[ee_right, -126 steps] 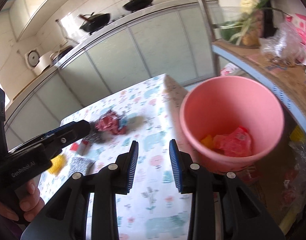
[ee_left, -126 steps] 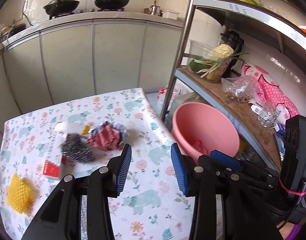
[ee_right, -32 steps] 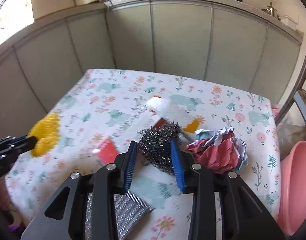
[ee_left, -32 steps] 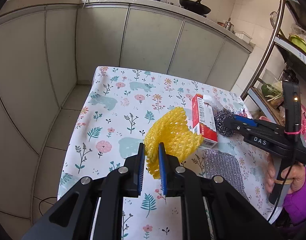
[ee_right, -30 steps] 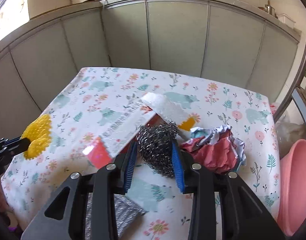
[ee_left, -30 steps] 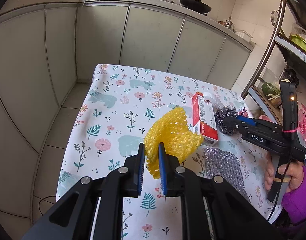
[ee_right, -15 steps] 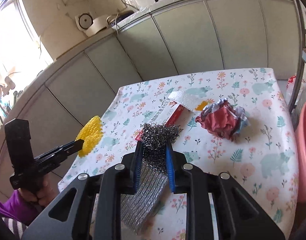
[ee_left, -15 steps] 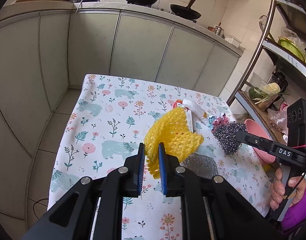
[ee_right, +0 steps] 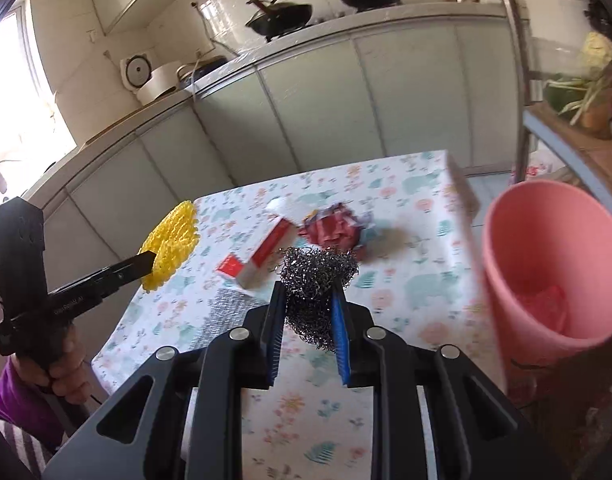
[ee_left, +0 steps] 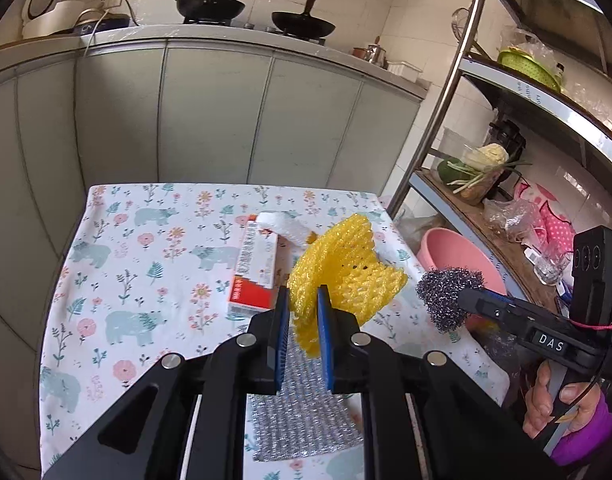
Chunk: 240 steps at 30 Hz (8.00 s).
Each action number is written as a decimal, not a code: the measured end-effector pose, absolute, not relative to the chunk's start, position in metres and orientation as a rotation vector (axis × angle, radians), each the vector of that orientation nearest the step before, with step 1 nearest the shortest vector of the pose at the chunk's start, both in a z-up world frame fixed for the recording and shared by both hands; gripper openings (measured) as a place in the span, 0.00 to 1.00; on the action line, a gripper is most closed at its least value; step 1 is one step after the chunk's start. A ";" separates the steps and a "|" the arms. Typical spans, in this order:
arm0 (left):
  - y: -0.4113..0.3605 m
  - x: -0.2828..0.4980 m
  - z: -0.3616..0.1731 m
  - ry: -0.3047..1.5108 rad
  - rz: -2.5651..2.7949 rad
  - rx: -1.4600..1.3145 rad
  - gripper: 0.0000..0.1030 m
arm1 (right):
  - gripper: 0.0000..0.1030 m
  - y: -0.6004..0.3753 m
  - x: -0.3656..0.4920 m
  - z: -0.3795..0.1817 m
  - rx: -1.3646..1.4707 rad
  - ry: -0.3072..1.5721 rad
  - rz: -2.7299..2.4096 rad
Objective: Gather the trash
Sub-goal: 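Carry the foam net and steel wool over the pink bucket and open both grippers, then move both grippers back over the table, then grasp the red-and-white medicine box with the left gripper while the right gripper grasps the crumpled pink wrapper, then carry the medicine box and crumpled wrapper over the pink bucket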
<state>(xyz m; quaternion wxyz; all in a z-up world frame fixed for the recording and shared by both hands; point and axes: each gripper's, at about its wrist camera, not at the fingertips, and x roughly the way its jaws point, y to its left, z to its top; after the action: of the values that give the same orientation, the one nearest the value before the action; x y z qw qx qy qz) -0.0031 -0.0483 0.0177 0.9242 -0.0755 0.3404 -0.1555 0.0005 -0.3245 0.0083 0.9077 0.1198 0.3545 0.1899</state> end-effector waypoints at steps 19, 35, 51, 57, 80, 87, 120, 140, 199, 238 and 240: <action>-0.231 0.057 0.019 0.731 -0.607 -0.015 0.12 | 0.22 -0.457 0.000 -0.007 0.365 0.641 -0.023; -0.325 0.100 -0.041 0.856 -0.657 0.070 0.12 | 0.22 -0.490 0.026 -0.050 0.391 0.703 -0.100; -0.330 0.112 -0.054 0.889 -0.634 0.039 0.27 | 0.32 -0.500 0.038 -0.069 0.436 0.762 -0.138; -0.326 0.110 -0.048 0.883 -0.645 0.025 0.29 | 0.32 -0.501 0.037 -0.067 0.421 0.760 -0.138; -0.254 0.052 -0.011 0.788 -0.524 0.024 0.31 | 0.33 -0.433 -0.004 -0.024 0.352 0.725 -0.001; -0.225 0.030 -0.006 0.777 -0.490 0.026 0.33 | 0.33 -0.400 -0.010 -0.023 0.334 0.748 0.073; -0.052 0.085 -0.052 0.904 -0.191 -0.041 0.40 | 0.33 -0.311 0.033 -0.050 0.264 0.866 0.341; -0.043 0.119 -0.061 0.926 -0.196 -0.056 0.48 | 0.33 -0.292 0.085 -0.037 0.196 0.835 0.386; -0.051 0.018 0.000 0.745 -0.136 -0.055 0.37 | 0.42 -0.296 0.025 -0.022 0.309 0.825 0.482; -0.095 -0.013 0.026 0.679 -0.214 -0.007 0.37 | 0.42 -0.333 -0.023 0.001 0.309 0.727 0.422; -0.101 -0.013 0.026 0.679 -0.225 0.002 0.37 | 0.42 -0.337 -0.024 0.001 0.315 0.725 0.410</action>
<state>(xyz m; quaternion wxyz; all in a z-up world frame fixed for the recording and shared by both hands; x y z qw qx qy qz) -0.0127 -0.1015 0.0263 0.9367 0.0011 0.3323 -0.1101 -0.0236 -0.3373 0.0010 0.9025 0.1523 0.3506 0.1984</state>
